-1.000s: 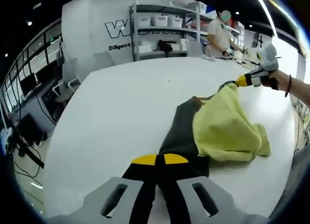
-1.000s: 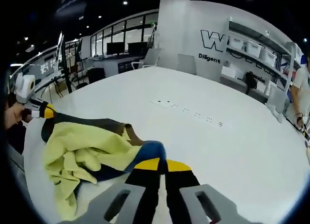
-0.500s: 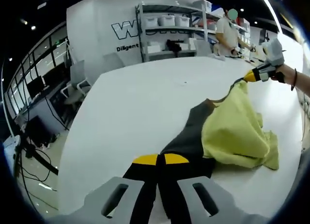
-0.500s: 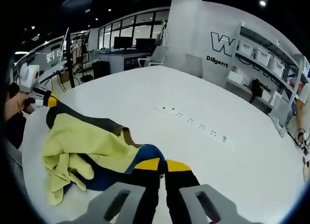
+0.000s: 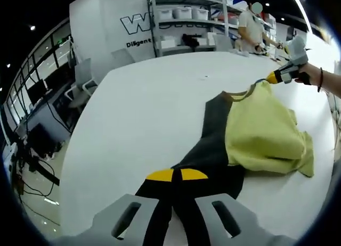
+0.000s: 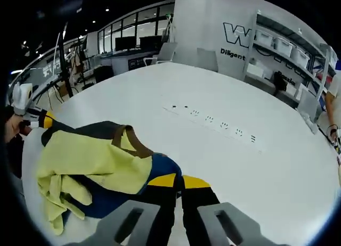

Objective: Fold the garment on the visible template until the final outline fits inside the template.

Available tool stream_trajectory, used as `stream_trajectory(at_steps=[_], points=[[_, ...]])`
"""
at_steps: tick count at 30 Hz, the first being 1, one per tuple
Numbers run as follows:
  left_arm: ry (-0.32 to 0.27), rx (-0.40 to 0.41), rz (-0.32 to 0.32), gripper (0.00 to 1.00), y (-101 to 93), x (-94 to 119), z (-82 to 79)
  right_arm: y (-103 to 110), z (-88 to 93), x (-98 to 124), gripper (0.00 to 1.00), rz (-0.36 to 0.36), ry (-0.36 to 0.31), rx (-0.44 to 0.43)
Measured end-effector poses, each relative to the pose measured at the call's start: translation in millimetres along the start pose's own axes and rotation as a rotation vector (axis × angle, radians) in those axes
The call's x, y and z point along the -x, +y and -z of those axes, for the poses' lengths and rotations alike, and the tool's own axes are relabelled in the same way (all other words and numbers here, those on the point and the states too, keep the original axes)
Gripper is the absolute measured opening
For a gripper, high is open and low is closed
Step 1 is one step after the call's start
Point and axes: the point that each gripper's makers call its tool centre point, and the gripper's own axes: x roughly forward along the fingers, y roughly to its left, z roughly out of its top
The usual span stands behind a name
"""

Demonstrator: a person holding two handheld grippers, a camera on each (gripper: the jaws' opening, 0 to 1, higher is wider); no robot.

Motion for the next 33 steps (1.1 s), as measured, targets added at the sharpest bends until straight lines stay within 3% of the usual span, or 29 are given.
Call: stream_trajectory(at_steps=[4, 8, 17, 19, 21, 24, 27, 30, 33], points=[[0.011, -0.002, 0.007, 0.06, 1.3, -5, 1.8, 1, 9.7, -12, 0.00, -0.001, 0.056, 0.014], [0.026, -0.001, 0.012, 0.06, 3.7, -11, 5.5, 0, 11.1, -21, 0.00, -0.005, 0.064, 0.001], [0.045, -0.020, 0.006, 0.06, 4.5, -18, 10.2, 0, 6.6, -35, 0.00, -0.016, 0.034, -0.049], [0.039, -0.008, -0.001, 0.06, 4.7, -18, 8.9, 0, 5.0, -37, 0.00, -0.016, 0.016, -0.105], [0.040, -0.009, -0.003, 0.09, 3.9, -18, 8.2, -1, 0.3, -36, 0.00, -0.018, -0.021, -0.161], [0.031, 0.030, 0.004, 0.15, 1.0, -14, 5.9, 0, -2.3, -28, 0.00, -0.019, -0.046, -0.172], [0.021, 0.124, 0.057, 0.30, -10.9, -10, 1.6, 8, -3.7, -18, 0.13, -0.034, -0.063, -0.189], [0.006, 0.099, 0.060, 0.36, -15.6, -2, -2.0, 11, -2.7, -8, 0.23, -0.031, -0.083, -0.194], [-0.005, 0.098, 0.075, 0.47, -27.7, 7, -4.3, 22, -3.5, 0, 0.38, -0.074, -0.126, -0.284]])
